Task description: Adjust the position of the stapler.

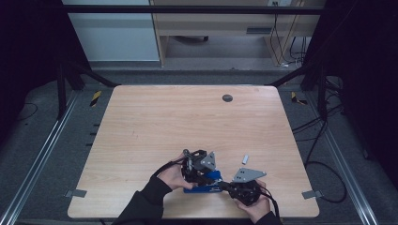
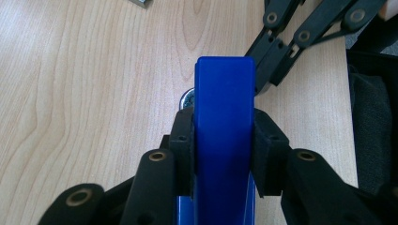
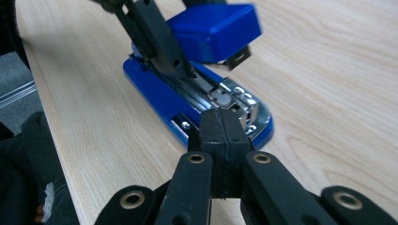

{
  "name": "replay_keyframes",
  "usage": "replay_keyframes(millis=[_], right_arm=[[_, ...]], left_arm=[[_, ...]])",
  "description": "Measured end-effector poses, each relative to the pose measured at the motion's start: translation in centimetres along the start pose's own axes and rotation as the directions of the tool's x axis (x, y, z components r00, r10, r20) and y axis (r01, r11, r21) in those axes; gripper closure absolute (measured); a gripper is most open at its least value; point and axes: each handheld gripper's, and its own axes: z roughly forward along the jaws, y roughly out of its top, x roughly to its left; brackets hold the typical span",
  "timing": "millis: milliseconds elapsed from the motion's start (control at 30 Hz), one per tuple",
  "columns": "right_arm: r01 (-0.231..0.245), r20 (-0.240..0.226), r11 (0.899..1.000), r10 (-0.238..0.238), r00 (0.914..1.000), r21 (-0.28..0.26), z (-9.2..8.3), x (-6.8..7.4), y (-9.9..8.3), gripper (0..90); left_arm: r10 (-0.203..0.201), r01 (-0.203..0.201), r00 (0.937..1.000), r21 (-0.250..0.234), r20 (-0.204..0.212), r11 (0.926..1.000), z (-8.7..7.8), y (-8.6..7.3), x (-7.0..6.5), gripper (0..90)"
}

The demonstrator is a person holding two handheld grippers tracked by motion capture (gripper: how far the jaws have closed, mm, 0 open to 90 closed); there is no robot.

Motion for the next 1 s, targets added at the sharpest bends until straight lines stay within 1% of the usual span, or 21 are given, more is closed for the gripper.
replay_keyframes(millis=[67, 100, 167, 200, 233, 367, 567, 700, 733, 833, 933, 1000], right_arm=[[0.000, 0.006, 1.000, 0.000, 1.0000, -0.003, -0.2, -0.1, 0.0, 90.0], [0.011, 0.014, 1.000, -0.011, 0.9998, -0.021, -0.7, -0.3, 0.0, 90.0], [0.018, 0.010, 0.999, -0.018, 0.9998, -0.040, -1.0, -0.4, 0.0, 90.0], [0.018, 0.010, 0.999, -0.018, 0.9998, -0.040, -1.0, -0.4, 0.0, 90.0], [0.039, 0.003, 0.998, -0.039, 0.9992, -0.057, -1.4, -0.5, 0.1, 90.0], [0.057, -0.002, 0.997, -0.057, 0.9984, -0.058, -1.3, -0.7, 0.4, 90.0], [0.054, -0.001, 0.997, -0.054, 0.9985, -0.050, -0.9, -1.0, 0.7, 90.0], [0.060, -0.016, 0.997, -0.061, 0.9980, -0.052, -0.7, -1.3, 0.7, 90.0], [0.058, -0.026, 0.997, -0.060, 0.9979, -0.053, -0.6, -1.4, 0.8, 90.0], [0.060, -0.026, 0.996, -0.062, 0.9977, -0.061, -0.6, -1.5, 0.8, 90.0], [0.065, -0.047, 0.996, -0.068, 0.9966, -0.067, -0.6, -1.7, 0.8, 90.0], [0.065, -0.071, 0.995, -0.071, 0.9950, -0.075, -0.6, -1.7, 0.8, 90.0]], left_arm=[[0.000, 0.000, 1.0000, -0.002, -0.001, 1.0000, 0.0, 0.0, 0.0, 65.6], [0.001, -0.001, 1.0000, -0.002, -0.002, 1.0000, 0.0, 0.0, 0.0, 65.5], [0.001, -0.001, 1.0000, -0.003, -0.002, 1.0000, 0.0, -0.1, 0.0, 65.5], [0.001, -0.001, 1.0000, -0.003, -0.002, 1.0000, 0.0, -0.1, 0.0, 65.6], [-0.003, 0.003, 1.0000, -0.006, -0.002, 1.0000, 0.0, -0.1, 0.0, 65.5], [-0.002, 0.002, 1.0000, -0.004, -0.005, 1.0000, -0.1, -0.1, -0.1, 65.5], [-0.001, 0.001, 1.0000, -0.004, -0.005, 1.0000, 0.0, -0.1, -0.1, 65.5], [-0.001, 0.001, 1.0000, -0.004, -0.005, 1.0000, 0.0, -0.1, -0.1, 65.5], [-0.002, 0.002, 1.0000, -0.004, -0.005, 1.0000, 0.0, -0.1, -0.1, 65.5], [-0.001, 0.001, 1.0000, -0.003, -0.005, 1.0000, 0.0, 0.0, -0.1, 65.5], [-0.002, 0.002, 1.0000, -0.004, -0.003, 1.0000, -0.1, -0.1, 0.0, 65.5], [-0.001, 0.001, 1.0000, -0.004, -0.004, 1.0000, -0.1, -0.1, -0.1, 65.5]])
